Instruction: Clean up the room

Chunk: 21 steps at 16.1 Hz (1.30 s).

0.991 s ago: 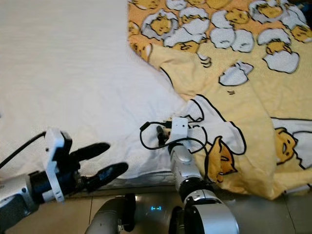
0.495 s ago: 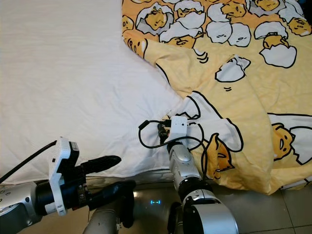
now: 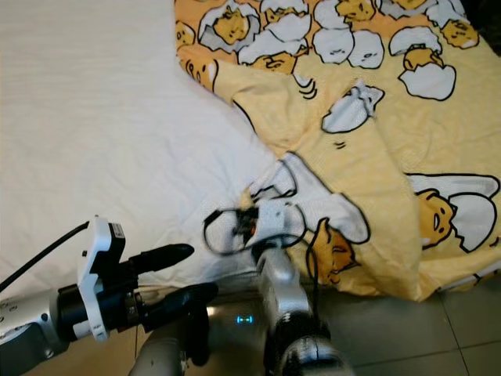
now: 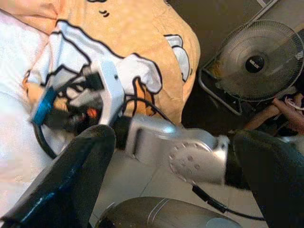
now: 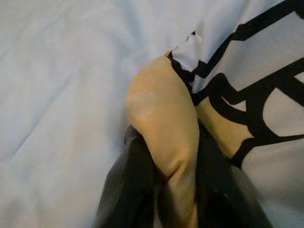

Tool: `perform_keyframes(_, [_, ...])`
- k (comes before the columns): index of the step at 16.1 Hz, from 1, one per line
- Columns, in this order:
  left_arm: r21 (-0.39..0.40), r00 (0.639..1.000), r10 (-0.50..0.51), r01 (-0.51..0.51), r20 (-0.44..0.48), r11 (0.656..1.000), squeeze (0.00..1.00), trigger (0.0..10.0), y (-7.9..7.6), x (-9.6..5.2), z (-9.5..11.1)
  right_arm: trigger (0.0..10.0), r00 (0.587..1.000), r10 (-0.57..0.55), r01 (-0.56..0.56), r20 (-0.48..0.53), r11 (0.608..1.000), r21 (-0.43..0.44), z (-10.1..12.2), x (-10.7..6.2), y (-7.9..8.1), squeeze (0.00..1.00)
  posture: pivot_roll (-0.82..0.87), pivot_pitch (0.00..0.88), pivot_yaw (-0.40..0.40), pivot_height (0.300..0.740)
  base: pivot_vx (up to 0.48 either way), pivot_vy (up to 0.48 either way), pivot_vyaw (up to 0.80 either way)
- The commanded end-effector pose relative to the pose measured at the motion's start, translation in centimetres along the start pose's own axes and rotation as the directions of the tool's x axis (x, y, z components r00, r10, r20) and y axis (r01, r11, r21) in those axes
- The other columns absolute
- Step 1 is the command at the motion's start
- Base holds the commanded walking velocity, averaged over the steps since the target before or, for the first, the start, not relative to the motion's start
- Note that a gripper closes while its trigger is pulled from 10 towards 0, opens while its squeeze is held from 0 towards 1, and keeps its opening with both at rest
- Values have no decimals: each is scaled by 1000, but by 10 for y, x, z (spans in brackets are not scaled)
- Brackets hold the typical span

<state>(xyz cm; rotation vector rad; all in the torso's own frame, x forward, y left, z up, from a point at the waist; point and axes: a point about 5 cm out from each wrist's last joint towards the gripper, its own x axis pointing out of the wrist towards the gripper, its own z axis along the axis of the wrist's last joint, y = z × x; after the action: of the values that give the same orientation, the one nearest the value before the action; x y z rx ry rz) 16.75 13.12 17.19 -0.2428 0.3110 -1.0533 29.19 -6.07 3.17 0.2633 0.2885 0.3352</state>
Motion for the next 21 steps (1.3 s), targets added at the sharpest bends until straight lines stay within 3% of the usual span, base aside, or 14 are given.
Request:
perform_keyframes(1, [-14, 1000, 6, -6, -10, 1000, 0, 10000, 0, 0, -5, 0, 981, 162, -153, -109, 985, 84, -28, -9, 49, 0, 291, 307, 42, 732, 0, 0, 0])
perform_keyframes(2, [-14, 1000, 6, -6, -10, 1000, 0, 10000, 0, 0, -5, 0, 981, 162, -153, -109, 985, 84, -28, -9, 49, 0, 291, 307, 42, 732, 0, 0, 0])
perform_keyframes(3, [-13, 1000, 15, -15, -7, 1000, 0, 10000, 0, 0, -6, 0, 957, 272, -261, -102, 959, 111, -26, -21, 69, 0, 285, 302, 35, 732, 0, 0, 0])
perform_keyframes(8, [-17, 999, 36, -36, -16, 999, 0, 10000, 2, -3, -11, 0, 880, 465, -447, -97, 880, 160, -15, -46, 96, 0, 281, 293, 26, 732, 0, 0, 0])
perform_keyframes(10, [-2, 998, 55, -55, -18, 998, 0, 10000, 3, -3, -11, 0, 851, 512, -492, -115, 855, 165, -14, -51, 101, 0, 283, 289, 24, 732, 0, 0, 0])
perform_keyframes(12, [19, 993, 117, -117, -24, 993, 0, 10000, 6, -2, -15, 0, 846, 515, -494, -137, 854, 162, -13, -57, 97, 0, 281, 279, 19, 732, 0, 0, 0])
perform_keyframes(15, [13, 984, 174, -174, -43, 985, 0, 10000, 4, -6, -27, 0, 796, 576, -551, -187, 817, 172, -19, -73, 99, 0, 285, 280, 22, 732, 0, 0, 0])
perform_keyframes(18, [50, 968, 248, -247, -25, 968, 0, 10000, 11, -7, -28, 0, 807, 552, -528, -209, 833, 163, -25, -73, 93, 0, 284, 274, 24, 732, 0, 0, 0])
perform_keyframes(20, [101, 943, 332, -331, 4, 938, 0, 10000, 20, -5, -29, 0, 867, 450, -433, -213, 893, 124, -24, -65, 74, 0, 277, 262, 17, 732, 0, 0, 0])
perform_keyframes(21, [106, 939, 343, -342, 9, 934, 0, 10000, 22, -5, -29, 0, 880, 426, -410, -211, 905, 117, -24, -63, 69, 0, 276, 261, 16, 732, 0, 0, 0])
